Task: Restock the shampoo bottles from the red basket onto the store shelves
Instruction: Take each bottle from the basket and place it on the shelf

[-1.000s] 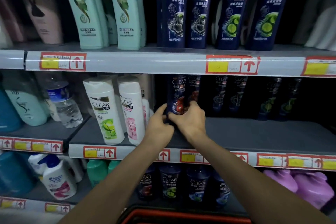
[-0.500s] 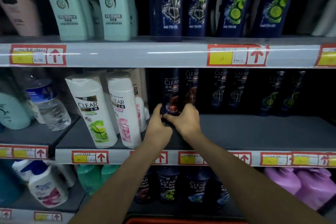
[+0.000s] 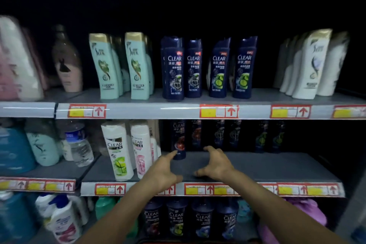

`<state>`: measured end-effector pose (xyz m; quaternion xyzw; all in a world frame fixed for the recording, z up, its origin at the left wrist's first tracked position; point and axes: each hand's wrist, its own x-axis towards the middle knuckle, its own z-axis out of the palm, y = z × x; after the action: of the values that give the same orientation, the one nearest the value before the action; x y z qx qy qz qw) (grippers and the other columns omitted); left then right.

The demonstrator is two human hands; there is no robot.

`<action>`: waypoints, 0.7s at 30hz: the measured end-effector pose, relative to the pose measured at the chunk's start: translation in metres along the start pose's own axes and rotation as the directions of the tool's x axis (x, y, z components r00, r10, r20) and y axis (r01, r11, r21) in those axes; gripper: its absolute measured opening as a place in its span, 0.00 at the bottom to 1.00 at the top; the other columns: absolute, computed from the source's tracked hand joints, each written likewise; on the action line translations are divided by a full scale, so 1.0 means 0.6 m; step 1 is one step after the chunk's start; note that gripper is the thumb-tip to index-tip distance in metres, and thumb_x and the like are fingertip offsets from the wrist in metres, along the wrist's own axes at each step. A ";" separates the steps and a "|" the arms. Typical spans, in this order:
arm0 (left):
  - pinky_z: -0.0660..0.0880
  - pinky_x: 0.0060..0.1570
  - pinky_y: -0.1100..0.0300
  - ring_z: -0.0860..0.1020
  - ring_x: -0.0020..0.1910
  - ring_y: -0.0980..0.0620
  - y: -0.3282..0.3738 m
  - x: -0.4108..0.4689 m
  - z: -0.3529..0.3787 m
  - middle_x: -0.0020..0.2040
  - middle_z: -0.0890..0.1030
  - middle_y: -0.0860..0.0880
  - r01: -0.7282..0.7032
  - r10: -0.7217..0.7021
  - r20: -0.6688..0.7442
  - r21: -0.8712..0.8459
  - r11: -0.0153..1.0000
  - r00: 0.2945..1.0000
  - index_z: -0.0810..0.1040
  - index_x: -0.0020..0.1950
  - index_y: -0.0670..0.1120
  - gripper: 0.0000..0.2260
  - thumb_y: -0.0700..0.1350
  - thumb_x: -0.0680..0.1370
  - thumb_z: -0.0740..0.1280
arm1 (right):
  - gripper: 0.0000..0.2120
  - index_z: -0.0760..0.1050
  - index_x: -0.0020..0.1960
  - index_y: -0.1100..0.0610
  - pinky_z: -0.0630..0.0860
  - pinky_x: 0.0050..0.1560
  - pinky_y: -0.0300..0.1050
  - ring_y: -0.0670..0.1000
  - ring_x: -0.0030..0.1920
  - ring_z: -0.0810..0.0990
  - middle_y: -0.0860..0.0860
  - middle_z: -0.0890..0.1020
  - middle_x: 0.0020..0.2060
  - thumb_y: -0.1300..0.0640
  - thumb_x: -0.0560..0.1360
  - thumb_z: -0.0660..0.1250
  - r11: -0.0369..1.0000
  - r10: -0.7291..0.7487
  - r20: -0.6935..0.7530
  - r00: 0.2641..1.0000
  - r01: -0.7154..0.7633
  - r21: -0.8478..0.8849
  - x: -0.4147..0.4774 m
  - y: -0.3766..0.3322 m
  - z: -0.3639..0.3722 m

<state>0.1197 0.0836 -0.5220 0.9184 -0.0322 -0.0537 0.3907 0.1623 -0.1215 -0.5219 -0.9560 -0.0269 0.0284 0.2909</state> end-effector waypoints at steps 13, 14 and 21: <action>0.59 0.78 0.39 0.54 0.83 0.48 0.049 -0.185 -0.006 0.85 0.52 0.51 -0.116 0.078 0.087 0.639 0.761 0.993 0.48 0.84 0.60 0.46 0.78 0.71 0.56 | 0.63 0.41 0.84 0.46 0.41 0.81 0.61 0.61 0.81 0.35 0.57 0.43 0.82 0.30 0.64 0.77 0.904 -0.195 0.198 0.961 0.254 -0.343 -0.225 0.019 -0.068; 0.59 0.78 0.39 0.53 0.83 0.48 0.044 -0.197 0.000 0.85 0.52 0.52 -0.126 0.087 0.093 0.638 0.759 0.992 0.48 0.84 0.61 0.47 0.80 0.69 0.53 | 0.62 0.41 0.83 0.46 0.41 0.80 0.61 0.61 0.81 0.35 0.56 0.42 0.82 0.31 0.65 0.77 0.901 -0.200 0.210 0.957 0.264 -0.343 -0.243 0.031 -0.065; 0.55 0.80 0.41 0.47 0.84 0.48 -0.033 -0.292 0.081 0.85 0.46 0.55 -0.214 0.067 0.256 0.607 0.765 0.964 0.42 0.83 0.64 0.43 0.76 0.75 0.57 | 0.57 0.44 0.84 0.47 0.57 0.80 0.52 0.58 0.82 0.50 0.57 0.52 0.81 0.36 0.68 0.76 0.923 -0.124 0.443 0.888 0.268 -0.277 -0.376 0.137 0.033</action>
<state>-0.0600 0.0805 -0.5567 0.9791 -0.1601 -0.1110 0.0580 -0.0613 -0.1941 -0.5753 -0.9548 -0.1906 0.1971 0.1151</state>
